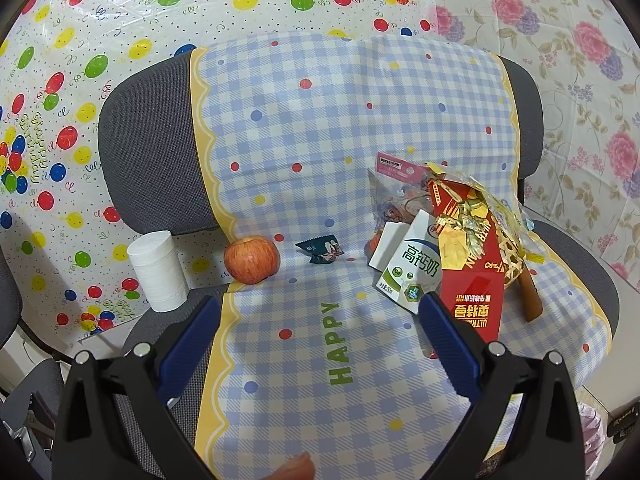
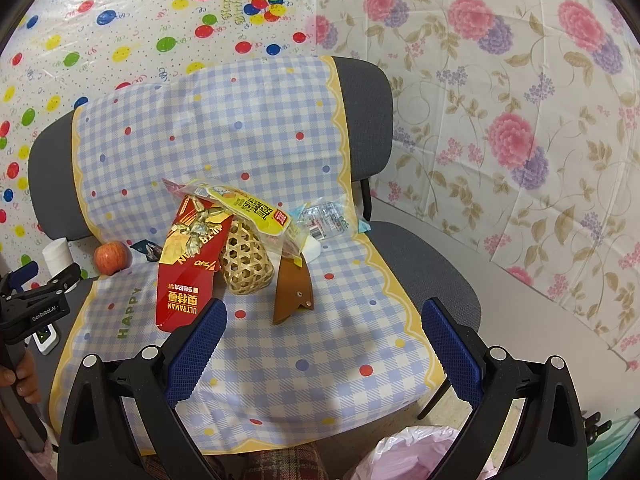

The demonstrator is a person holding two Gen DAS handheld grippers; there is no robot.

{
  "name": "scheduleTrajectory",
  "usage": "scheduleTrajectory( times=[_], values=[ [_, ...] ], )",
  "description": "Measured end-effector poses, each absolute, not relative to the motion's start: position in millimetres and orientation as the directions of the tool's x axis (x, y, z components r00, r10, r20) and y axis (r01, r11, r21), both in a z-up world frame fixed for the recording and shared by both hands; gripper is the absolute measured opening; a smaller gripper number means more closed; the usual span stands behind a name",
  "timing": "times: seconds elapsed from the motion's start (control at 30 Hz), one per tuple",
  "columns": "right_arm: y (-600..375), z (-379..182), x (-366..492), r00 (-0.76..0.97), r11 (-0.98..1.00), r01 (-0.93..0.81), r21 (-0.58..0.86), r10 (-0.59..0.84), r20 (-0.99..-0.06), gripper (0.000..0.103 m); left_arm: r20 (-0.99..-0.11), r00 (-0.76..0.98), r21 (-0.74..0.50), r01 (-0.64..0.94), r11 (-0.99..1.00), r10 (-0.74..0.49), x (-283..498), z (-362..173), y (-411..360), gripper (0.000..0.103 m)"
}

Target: Collect trash

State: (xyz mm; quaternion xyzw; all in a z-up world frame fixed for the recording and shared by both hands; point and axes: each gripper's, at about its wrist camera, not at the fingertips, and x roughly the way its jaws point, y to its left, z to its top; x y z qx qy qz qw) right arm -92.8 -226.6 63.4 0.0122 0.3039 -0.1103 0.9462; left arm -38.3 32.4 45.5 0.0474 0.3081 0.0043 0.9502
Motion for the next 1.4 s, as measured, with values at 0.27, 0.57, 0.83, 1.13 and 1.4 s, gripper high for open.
scheduleTrajectory(
  times=[0.27,0.57,0.83,1.13,1.4],
  values=[
    [-232,46,-84,0.783,0.975,0.214,-0.055,-0.205,-0.588,0.097,-0.621,0.783,0.088,0.047,0.995,0.018,-33,31,30,0.096],
    [-265,29,-66,0.813,0.960,0.262,0.100,-0.164,-0.559,0.097,-0.658,0.749,0.048,0.145,0.988,-0.078,-20,5,10,0.096],
    [-273,18,-46,0.843,0.971,0.222,0.089,-0.145,-0.518,0.097,-0.660,0.730,0.045,0.270,0.962,-0.174,-6,-17,-26,0.096],
    [-276,4,-33,0.793,0.977,0.212,-0.016,-0.182,-0.581,0.097,-0.682,0.673,-0.046,0.350,0.936,-0.285,24,-36,-48,0.086],
    [-277,-5,-31,0.768,0.977,0.204,-0.058,-0.197,-0.609,0.097,-0.681,0.618,-0.150,0.409,0.900,-0.394,42,-43,-59,0.055]
  ],
)
